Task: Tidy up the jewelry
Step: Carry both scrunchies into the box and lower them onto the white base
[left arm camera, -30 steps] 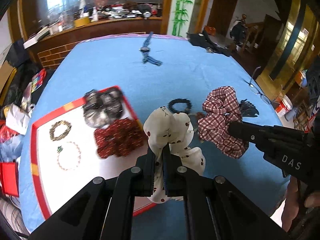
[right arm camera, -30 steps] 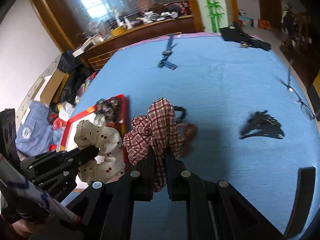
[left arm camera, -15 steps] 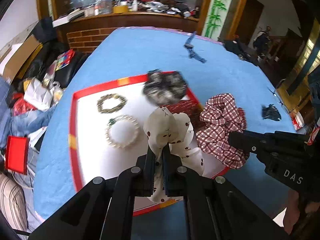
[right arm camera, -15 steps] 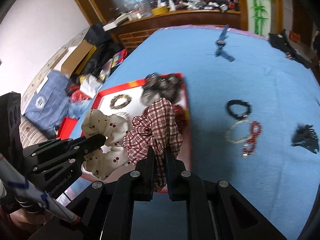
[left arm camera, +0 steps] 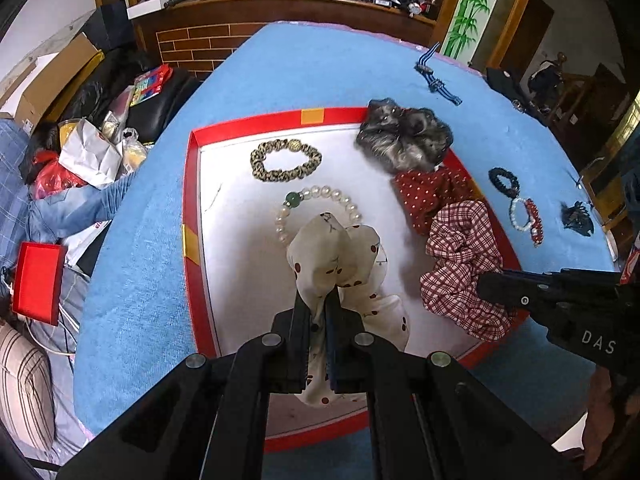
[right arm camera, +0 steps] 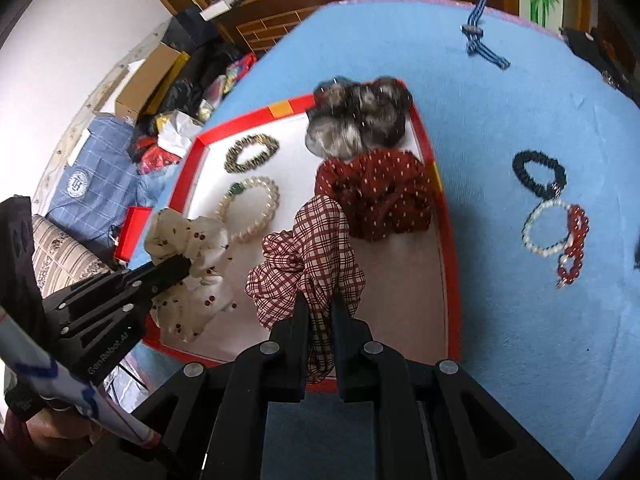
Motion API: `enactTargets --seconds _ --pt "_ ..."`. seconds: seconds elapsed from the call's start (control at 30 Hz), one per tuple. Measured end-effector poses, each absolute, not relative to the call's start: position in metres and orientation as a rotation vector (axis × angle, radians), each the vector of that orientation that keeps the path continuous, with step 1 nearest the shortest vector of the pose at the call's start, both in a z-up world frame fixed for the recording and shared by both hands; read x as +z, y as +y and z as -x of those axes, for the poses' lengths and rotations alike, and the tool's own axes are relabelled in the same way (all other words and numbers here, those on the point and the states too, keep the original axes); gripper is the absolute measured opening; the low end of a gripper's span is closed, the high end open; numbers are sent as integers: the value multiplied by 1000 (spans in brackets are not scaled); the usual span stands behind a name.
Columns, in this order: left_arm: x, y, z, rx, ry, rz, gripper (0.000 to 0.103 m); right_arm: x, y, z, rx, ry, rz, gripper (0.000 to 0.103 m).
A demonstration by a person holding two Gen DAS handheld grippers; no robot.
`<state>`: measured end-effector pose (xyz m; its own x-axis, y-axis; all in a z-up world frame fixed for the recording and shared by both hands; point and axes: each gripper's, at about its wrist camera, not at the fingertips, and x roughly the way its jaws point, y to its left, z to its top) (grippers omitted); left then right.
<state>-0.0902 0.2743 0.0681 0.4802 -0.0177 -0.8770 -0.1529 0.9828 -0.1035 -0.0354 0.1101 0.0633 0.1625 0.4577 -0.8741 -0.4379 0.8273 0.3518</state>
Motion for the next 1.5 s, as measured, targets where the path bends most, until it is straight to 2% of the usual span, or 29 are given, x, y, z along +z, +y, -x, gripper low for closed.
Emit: enactTargets --seconds 0.43,1.23,1.5 --pt "50 291 75 101 1099 183 6 51 124 18 586 1258 11 13" --pt "56 293 76 145 1058 142 7 53 131 15 574 1232 31 15" --pt "59 291 78 157 1048 126 7 58 128 17 580 1221 30 19"
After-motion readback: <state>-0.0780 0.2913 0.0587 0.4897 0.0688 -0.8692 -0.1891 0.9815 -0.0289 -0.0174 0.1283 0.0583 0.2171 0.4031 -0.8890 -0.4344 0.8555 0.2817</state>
